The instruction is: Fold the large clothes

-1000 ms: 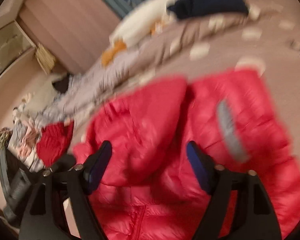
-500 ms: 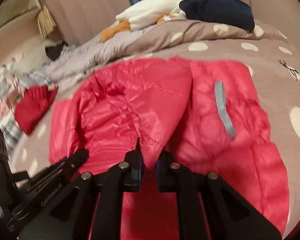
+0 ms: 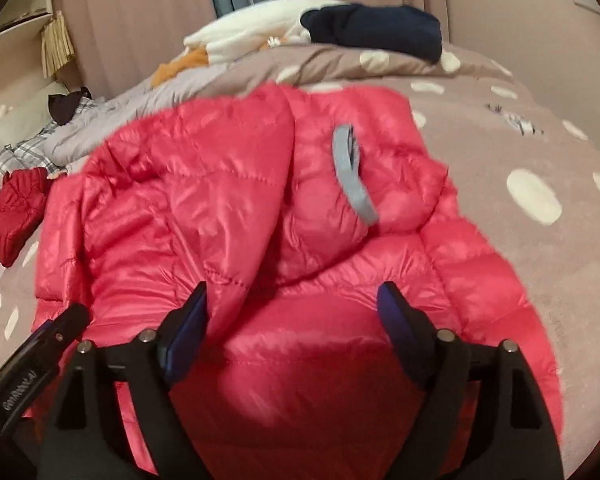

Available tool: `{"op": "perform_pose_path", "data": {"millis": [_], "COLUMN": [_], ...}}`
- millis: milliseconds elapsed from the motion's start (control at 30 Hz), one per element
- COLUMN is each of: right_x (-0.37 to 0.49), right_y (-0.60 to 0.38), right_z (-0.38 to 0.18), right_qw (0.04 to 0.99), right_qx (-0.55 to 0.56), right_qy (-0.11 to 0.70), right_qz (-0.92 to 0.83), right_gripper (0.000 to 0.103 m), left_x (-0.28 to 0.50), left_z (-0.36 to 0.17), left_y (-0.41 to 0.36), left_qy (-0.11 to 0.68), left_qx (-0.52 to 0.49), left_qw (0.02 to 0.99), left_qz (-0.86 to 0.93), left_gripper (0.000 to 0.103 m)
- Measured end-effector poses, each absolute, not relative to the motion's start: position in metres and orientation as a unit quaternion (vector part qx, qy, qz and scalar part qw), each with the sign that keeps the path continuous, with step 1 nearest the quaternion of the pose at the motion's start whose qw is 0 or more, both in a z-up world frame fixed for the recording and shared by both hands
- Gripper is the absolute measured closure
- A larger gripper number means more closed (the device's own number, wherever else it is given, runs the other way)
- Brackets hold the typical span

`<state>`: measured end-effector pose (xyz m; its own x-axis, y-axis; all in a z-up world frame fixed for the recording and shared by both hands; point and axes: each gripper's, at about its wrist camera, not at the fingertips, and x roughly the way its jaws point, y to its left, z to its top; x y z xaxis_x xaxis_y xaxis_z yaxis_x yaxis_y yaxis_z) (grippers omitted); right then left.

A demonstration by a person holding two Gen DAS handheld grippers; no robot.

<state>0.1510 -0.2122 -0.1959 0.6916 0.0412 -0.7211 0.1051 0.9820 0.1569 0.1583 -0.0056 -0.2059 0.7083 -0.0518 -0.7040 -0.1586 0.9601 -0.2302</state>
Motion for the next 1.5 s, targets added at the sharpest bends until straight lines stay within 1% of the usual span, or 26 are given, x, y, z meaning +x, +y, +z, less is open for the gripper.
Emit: {"op": "perform_pose_path", "data": {"millis": [67, 200, 367, 533, 700, 900, 1033, 1133, 1200, 1233, 1267, 1300, 1400, 1500], "right_x": [0.153, 0.162, 0.175, 0.186, 0.195, 0.184, 0.159, 0.136, 0.115, 0.104, 0.093, 0.081, 0.032, -0.002], "right_y": [-0.217, -0.212, -0.205, -0.207, -0.205, -0.207, -0.221, -0.229, -0.241, -0.248, -0.254, -0.260, -0.283, -0.300], "right_z": [-0.202, -0.205, -0.209, -0.212, -0.213, -0.209, -0.193, -0.177, -0.164, -0.159, -0.154, -0.149, -0.142, -0.144], "right_qw": [0.913, 0.911, 0.906, 0.904, 0.903, 0.906, 0.915, 0.918, 0.922, 0.923, 0.924, 0.926, 0.936, 0.939], "right_qx": [0.104, 0.093, 0.080, 0.082, 0.079, 0.089, 0.130, 0.136, 0.160, 0.175, 0.184, 0.189, 0.200, 0.197], "right_qy": [0.394, 0.401, 0.413, 0.417, 0.419, 0.412, 0.381, 0.372, 0.352, 0.342, 0.336, 0.328, 0.285, 0.269], "right_qz": [-0.021, -0.033, -0.047, -0.052, -0.056, -0.048, -0.017, -0.003, 0.003, 0.001, -0.004, -0.008, -0.056, -0.087], "right_gripper": [0.013, 0.009, 0.001, 0.000, 0.000, 0.000, 0.001, 0.001, 0.001, 0.001, 0.000, 0.001, 0.000, 0.000], "left_x": [0.158, 0.162, 0.174, 0.181, 0.184, 0.169, 0.145, 0.118, 0.097, 0.083, 0.075, 0.062, 0.030, 0.003], "left_z": [-0.208, -0.213, -0.217, -0.219, -0.219, -0.212, -0.200, -0.186, -0.178, -0.173, -0.170, -0.167, -0.169, -0.175], "left_y": [-0.008, -0.009, -0.007, -0.008, -0.010, -0.002, 0.010, 0.019, 0.030, 0.038, 0.044, 0.051, 0.065, 0.066], "left_qy": [0.376, 0.383, 0.395, 0.402, 0.407, 0.393, 0.367, 0.346, 0.324, 0.312, 0.308, 0.301, 0.278, 0.274], "left_qx": [-0.131, -0.122, -0.123, -0.118, -0.107, -0.136, -0.177, -0.177, -0.193, -0.208, -0.215, -0.224, -0.252, -0.244], "left_qw": [0.917, 0.915, 0.910, 0.907, 0.905, 0.909, 0.913, 0.920, 0.925, 0.925, 0.924, 0.924, 0.922, 0.926], "left_qz": [0.035, 0.040, 0.043, 0.047, 0.054, 0.039, 0.034, 0.045, 0.052, 0.066, 0.074, 0.074, 0.093, 0.091], "left_gripper": [0.021, 0.019, 0.014, 0.011, 0.010, 0.010, 0.010, 0.010, 0.010, 0.008, 0.004, 0.002, 0.001, 0.001]}}
